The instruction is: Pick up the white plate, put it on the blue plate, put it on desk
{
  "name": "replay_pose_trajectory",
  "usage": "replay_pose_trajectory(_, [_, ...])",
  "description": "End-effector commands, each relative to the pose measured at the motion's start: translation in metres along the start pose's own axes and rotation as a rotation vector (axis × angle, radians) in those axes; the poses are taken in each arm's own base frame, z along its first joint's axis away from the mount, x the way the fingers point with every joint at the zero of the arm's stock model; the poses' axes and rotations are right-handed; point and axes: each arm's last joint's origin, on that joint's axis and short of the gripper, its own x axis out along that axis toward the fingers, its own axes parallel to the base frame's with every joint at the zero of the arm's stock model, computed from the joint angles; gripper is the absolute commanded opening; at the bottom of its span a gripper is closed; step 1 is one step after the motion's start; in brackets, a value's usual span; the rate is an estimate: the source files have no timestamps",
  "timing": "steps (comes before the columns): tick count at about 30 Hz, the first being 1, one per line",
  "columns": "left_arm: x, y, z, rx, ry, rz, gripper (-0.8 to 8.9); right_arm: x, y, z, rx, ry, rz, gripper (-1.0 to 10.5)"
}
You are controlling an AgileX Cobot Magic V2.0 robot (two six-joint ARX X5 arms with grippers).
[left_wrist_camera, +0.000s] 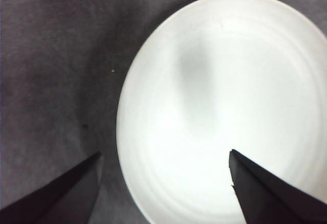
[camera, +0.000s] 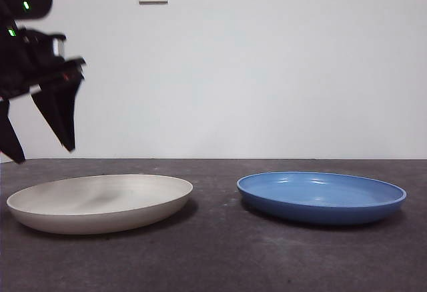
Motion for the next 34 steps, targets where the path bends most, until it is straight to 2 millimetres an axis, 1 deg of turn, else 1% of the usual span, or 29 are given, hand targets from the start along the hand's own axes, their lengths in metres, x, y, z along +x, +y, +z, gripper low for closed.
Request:
replay_pose_trajectory(1, [0.011, 0.001, 0.008, -0.002, 0.001, 0.006, 3.97, -0.002, 0.001, 0.004, 0.001, -0.016, 0.003, 4.0])
replay_pose_trajectory(9, [0.032, 0.006, 0.012, -0.004, 0.012, 0.037, 3.97, -0.002, 0.001, 0.004, 0.001, -0.016, 0.003, 4.0])
replay_pose_trajectory(19, [0.053, 0.010, 0.010, -0.024, 0.072, 0.042, 3.90, -0.002, 0.001, 0.004, 0.000, -0.017, 0.003, 4.0])
replay_pose_trajectory(29, [0.053, 0.010, 0.011, -0.039, 0.056, 0.041, 0.12, -0.002, 0.001, 0.004, 0.000, -0.017, 0.002, 4.0])
replay_pose_trajectory(34, [0.051, 0.010, 0.012, -0.038, 0.047, 0.041, 0.07, -0.002, 0.001, 0.004, 0.000, -0.017, 0.002, 4.0])
